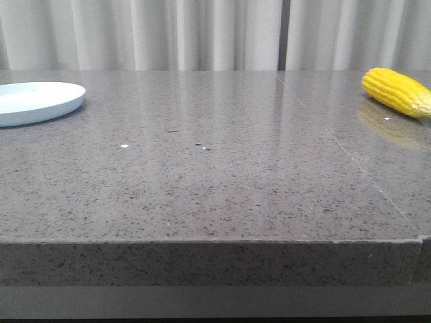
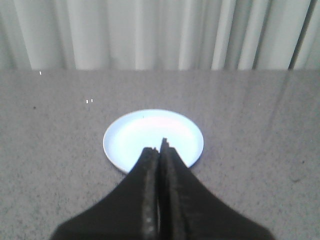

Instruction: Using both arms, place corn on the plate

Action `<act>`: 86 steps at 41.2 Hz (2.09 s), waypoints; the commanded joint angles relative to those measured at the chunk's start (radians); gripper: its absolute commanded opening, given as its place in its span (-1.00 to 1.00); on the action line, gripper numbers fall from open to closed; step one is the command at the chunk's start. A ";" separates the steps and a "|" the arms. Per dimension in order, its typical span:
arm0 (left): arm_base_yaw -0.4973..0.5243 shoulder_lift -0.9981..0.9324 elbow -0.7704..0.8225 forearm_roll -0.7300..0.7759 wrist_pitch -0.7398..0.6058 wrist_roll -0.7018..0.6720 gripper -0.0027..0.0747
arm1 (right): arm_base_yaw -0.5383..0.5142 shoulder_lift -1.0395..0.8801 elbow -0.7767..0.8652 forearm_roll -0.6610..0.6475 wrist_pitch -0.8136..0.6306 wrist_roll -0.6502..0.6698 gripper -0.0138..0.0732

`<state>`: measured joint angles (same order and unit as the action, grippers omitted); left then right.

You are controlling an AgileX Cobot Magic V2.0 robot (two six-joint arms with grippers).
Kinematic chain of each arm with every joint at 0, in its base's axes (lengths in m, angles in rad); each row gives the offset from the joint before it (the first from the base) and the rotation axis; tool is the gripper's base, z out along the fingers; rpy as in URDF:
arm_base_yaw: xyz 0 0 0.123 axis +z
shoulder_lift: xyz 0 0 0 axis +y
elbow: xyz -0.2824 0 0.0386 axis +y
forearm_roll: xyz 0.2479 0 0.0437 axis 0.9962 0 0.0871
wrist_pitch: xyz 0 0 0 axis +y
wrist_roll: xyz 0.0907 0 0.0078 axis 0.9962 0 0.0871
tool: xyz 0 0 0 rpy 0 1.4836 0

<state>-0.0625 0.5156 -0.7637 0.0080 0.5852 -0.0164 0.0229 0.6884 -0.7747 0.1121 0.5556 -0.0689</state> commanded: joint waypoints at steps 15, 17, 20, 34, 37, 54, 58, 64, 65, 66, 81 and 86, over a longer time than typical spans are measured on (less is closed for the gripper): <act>-0.007 0.251 -0.028 0.041 -0.033 0.016 -0.98 | -0.006 0.140 -0.024 -0.007 -0.038 -0.005 -0.52; -0.007 0.265 -0.028 0.042 -0.033 0.016 -0.98 | -0.006 0.142 -0.024 -0.007 -0.038 -0.005 -0.26; -0.007 0.281 -0.028 0.042 -0.033 0.016 -0.95 | -0.006 0.147 -0.024 -0.007 -0.035 -0.005 0.21; -0.007 0.303 -0.028 0.042 -0.035 0.016 0.52 | -0.006 0.151 -0.024 -0.007 -0.031 -0.005 0.78; -0.007 0.303 -0.032 0.042 -0.033 0.016 0.56 | -0.006 0.151 -0.024 -0.007 -0.031 -0.005 0.78; -0.005 0.470 -0.221 0.092 0.102 0.016 0.38 | -0.006 0.151 -0.024 -0.007 -0.031 -0.005 0.78; -0.005 0.558 -0.288 0.122 0.117 0.016 0.38 | -0.006 0.151 -0.024 -0.007 -0.031 -0.005 0.78; 0.041 0.687 -0.398 0.125 0.201 0.016 0.38 | -0.006 0.151 -0.024 -0.007 -0.031 -0.005 0.78; 0.052 0.705 -0.412 0.121 0.219 0.016 0.38 | -0.006 0.151 -0.024 -0.007 -0.031 -0.005 0.78; 0.063 0.723 -0.430 0.116 0.229 0.016 0.38 | -0.006 0.151 -0.024 -0.007 -0.031 -0.005 0.78; 0.316 0.979 -0.553 -0.388 0.263 0.336 0.34 | -0.006 0.151 -0.024 -0.007 -0.031 -0.005 0.78; 0.336 1.050 -0.583 -0.437 0.256 0.365 0.34 | -0.006 0.151 -0.024 -0.007 -0.031 -0.005 0.78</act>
<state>0.2651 1.5599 -1.2982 -0.3515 0.8828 0.3223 0.0229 0.8423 -0.7725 0.1121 0.5869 -0.0689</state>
